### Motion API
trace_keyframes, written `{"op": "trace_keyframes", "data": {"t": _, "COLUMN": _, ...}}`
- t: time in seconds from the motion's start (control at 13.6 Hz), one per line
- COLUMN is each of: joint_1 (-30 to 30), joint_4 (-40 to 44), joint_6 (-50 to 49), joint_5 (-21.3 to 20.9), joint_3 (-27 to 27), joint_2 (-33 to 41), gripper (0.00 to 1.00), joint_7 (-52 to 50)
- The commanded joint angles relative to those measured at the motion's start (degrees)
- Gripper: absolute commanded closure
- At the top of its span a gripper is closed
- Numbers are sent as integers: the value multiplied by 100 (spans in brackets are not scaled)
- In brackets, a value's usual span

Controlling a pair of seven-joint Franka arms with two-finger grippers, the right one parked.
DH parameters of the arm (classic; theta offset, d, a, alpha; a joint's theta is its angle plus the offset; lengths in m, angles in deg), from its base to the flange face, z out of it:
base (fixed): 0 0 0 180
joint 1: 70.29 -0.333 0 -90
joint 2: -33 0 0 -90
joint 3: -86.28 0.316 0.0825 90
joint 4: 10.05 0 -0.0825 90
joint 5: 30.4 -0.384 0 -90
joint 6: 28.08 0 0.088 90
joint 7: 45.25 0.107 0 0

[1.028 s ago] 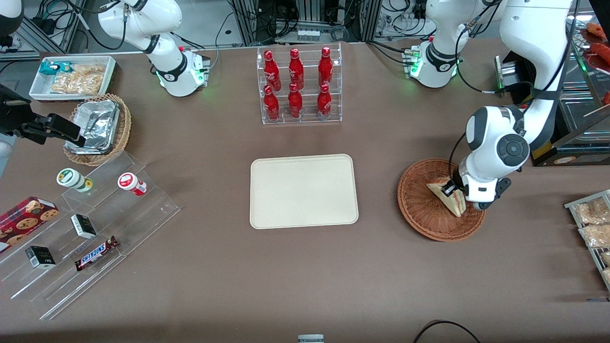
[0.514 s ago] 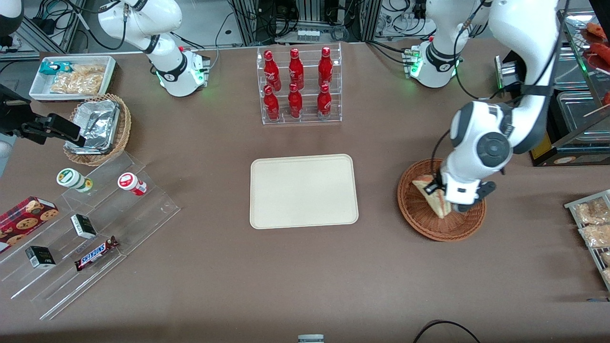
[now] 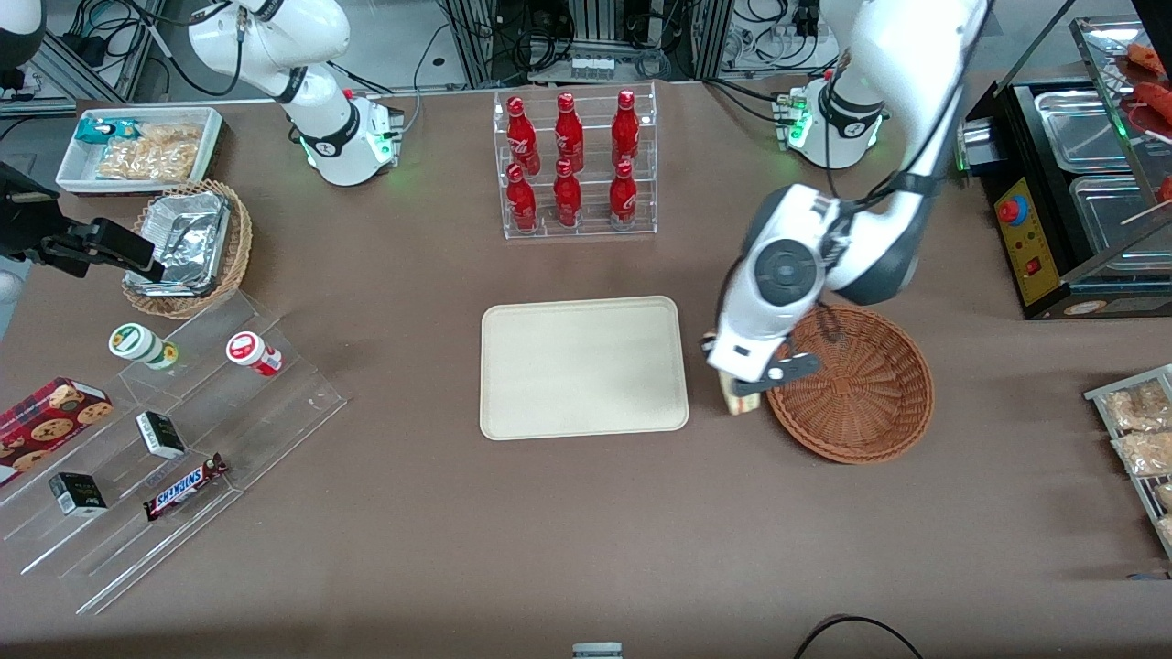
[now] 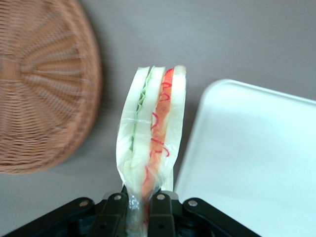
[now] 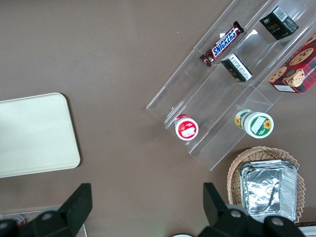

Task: Place sandwich from basket to tray
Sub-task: 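Carry the held sandwich with the left gripper over the cream tray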

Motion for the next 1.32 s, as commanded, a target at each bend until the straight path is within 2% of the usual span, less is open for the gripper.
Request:
{"op": "trace_keyframes", "data": {"t": 0.0, "joint_1": 373, "joint_4": 915, "joint_6": -197, "joint_5": 76, "joint_3": 15, "joint_2": -697, "gripper": 91, "joint_7": 30}}
{"op": "trace_keyframes", "data": {"t": 0.15, "joint_1": 566, "joint_4": 1364, "joint_6": -206, "joint_5": 322, "joint_3": -91, "joint_2": -1049, "gripper": 91, "joint_7": -49}}
{"op": "trace_keyframes", "data": {"t": 0.73, "joint_1": 1507, "joint_4": 2649, "joint_6": -206, "joint_5": 252, "joint_3": -109, "joint_2": -2227, "gripper": 92, "joint_7": -927}}
{"op": "trace_keyframes", "data": {"t": 1.03, "joint_1": 1587, "joint_4": 2843, "joint_6": -206, "joint_5": 235, "joint_3": -100, "joint_2": -2404, "gripper": 91, "joint_7": -1025}}
{"op": "trace_keyframes", "data": {"t": 1.1, "joint_1": 1587, "joint_4": 2843, "joint_6": -206, "joint_5": 156, "joint_3": -100, "joint_2": -2412, "gripper": 85, "joint_7": -1034}}
{"op": "trace_keyframes", "data": {"t": 1.17, "joint_1": 1578, "joint_4": 2834, "joint_6": -197, "joint_5": 112, "joint_3": -100, "joint_2": -2395, "gripper": 51, "joint_7": -1104}}
{"op": "trace_keyframes", "data": {"t": 1.25, "joint_1": 1578, "joint_4": 2834, "joint_6": -197, "joint_5": 94, "joint_3": -100, "joint_2": -2351, "gripper": 1, "joint_7": -1156}}
